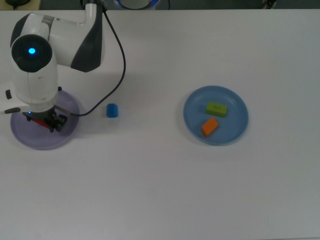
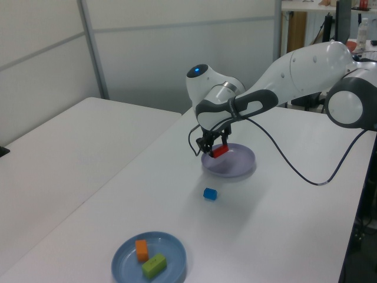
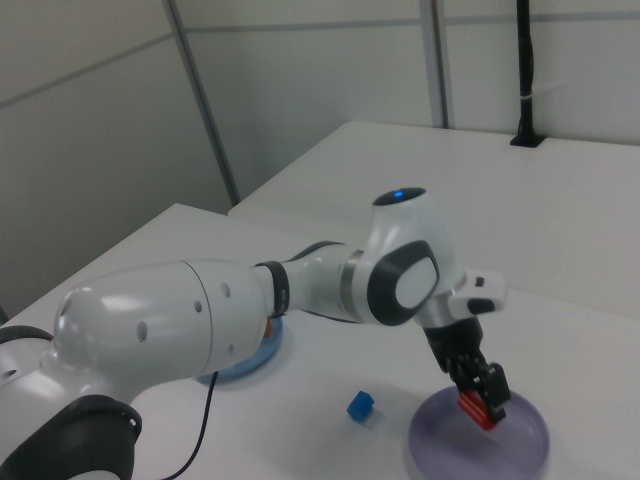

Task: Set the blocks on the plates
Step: 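Carry the red block onto the lavender plate and release it, then move the gripper down onto the blue block and grasp it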

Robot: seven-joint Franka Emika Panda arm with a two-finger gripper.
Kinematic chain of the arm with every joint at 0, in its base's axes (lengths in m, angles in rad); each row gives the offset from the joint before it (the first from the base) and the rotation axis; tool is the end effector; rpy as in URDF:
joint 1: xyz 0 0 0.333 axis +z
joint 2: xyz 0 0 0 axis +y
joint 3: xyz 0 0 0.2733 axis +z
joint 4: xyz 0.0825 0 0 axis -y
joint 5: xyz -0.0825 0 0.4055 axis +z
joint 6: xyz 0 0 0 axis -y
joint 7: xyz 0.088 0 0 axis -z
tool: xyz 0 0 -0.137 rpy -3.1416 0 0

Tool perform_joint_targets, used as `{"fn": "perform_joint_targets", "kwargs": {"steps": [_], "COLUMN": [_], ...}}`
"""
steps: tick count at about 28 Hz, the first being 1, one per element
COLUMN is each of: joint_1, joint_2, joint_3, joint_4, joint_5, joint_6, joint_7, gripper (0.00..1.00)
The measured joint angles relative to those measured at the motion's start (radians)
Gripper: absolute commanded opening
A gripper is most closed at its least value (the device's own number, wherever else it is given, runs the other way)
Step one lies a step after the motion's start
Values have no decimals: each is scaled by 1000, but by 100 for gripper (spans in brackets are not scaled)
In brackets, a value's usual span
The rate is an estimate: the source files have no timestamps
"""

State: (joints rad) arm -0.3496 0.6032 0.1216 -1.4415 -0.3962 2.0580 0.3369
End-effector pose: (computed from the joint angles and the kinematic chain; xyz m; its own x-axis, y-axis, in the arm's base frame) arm 0.6857 -0.2019 0.2698 0.9207 -0.3798 0.0895 -0.3896 -0.8820 0.2650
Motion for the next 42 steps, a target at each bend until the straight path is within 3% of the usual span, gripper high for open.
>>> {"fn": "perform_joint_targets", "kwargs": {"steps": [1, 2, 3, 5, 11, 16, 21, 29, 33, 42], "joint_1": [-1, -1, -1, 0, 1, 1, 1, 4, 22, 112], "joint_2": [3, 6, 9, 14, 15, 14, 9, -31, -60, -82], "joint_3": [-3, -4, -5, -5, -5, -5, -5, -2, 3, 19], "joint_4": [-3, -5, -7, -11, -14, -14, -10, -8, -7, -8], "joint_5": [0, 0, 0, 0, 0, 0, 14, 97, 132, 145], "joint_6": [0, 0, 0, 0, 0, 0, 0, -72, -163, -332], "joint_7": [-3, -5, -11, -23, -56, -60, -61, -129, -229, -414], "gripper": [30, 39, 68, 80, 89, 90, 100, 100, 100, 100]}}
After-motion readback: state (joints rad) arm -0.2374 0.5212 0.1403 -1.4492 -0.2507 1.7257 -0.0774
